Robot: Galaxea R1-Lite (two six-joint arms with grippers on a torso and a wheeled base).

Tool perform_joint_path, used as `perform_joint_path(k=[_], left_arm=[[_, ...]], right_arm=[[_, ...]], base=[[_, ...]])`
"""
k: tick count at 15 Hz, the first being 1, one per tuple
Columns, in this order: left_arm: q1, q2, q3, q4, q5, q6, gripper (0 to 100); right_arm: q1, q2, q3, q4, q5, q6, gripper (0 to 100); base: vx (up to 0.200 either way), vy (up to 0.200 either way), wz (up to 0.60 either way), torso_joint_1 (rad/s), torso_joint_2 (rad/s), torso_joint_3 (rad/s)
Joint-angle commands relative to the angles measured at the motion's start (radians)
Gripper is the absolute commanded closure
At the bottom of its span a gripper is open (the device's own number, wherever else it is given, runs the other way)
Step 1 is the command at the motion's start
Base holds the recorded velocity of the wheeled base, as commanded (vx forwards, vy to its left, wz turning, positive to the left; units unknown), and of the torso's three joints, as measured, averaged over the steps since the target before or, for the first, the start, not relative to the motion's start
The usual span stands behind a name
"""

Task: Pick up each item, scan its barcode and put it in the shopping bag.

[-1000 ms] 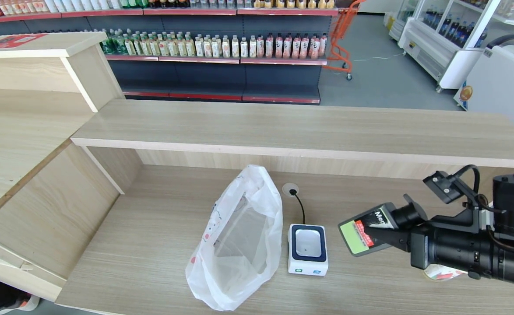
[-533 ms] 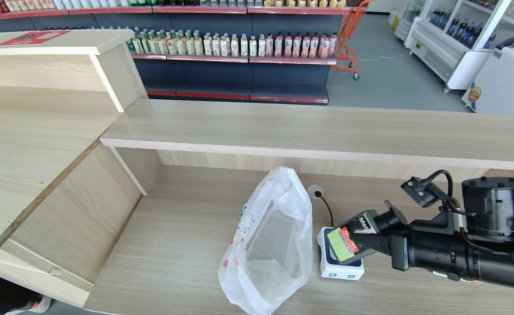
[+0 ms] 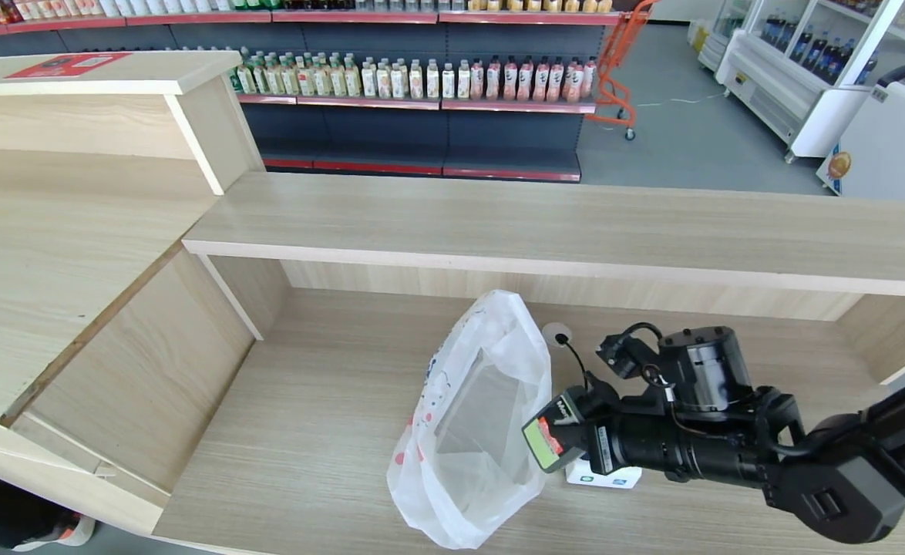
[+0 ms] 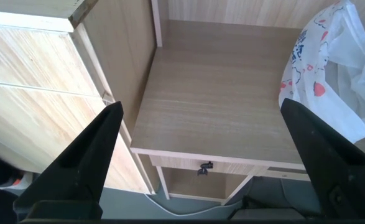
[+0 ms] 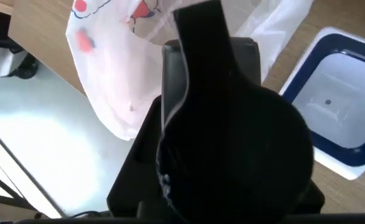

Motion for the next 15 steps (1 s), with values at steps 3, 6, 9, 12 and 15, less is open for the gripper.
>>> perform_joint_path(k=[3, 6, 9, 12, 15], left_arm=[[0.000, 0.000, 0.000, 0.000, 0.000, 0.000, 0], [0.000, 0.000, 0.000, 0.000, 0.000, -0.002, 0], [0.000, 0.000, 0.000, 0.000, 0.000, 0.000, 0], [0.000, 0.000, 0.000, 0.000, 0.000, 0.000, 0], [0.000, 0.000, 0.000, 0.000, 0.000, 0.000, 0]], right_arm=[[0.072, 0.211, -0.102, -0.105, -0.001, -0.121, 100], [0.092, 0.317, -0.189, -0.134, -0.001, -0.331, 100], [0.097, 0.378, -0.226, -0.168, -0.002, -0.437, 100], [0.095, 0.429, -0.232, -0.194, -0.002, -0.518, 100], [0.094, 0.435, -0.262, -0.227, 0.001, -0.486, 0]], base=[[0.000, 0.000, 0.00, 0.000, 0.00, 0.000], [0.000, 0.000, 0.00, 0.000, 0.00, 0.000], [0.000, 0.000, 0.00, 0.000, 0.00, 0.000], [0.000, 0.000, 0.00, 0.000, 0.00, 0.000], [0.000, 0.000, 0.00, 0.000, 0.00, 0.000]])
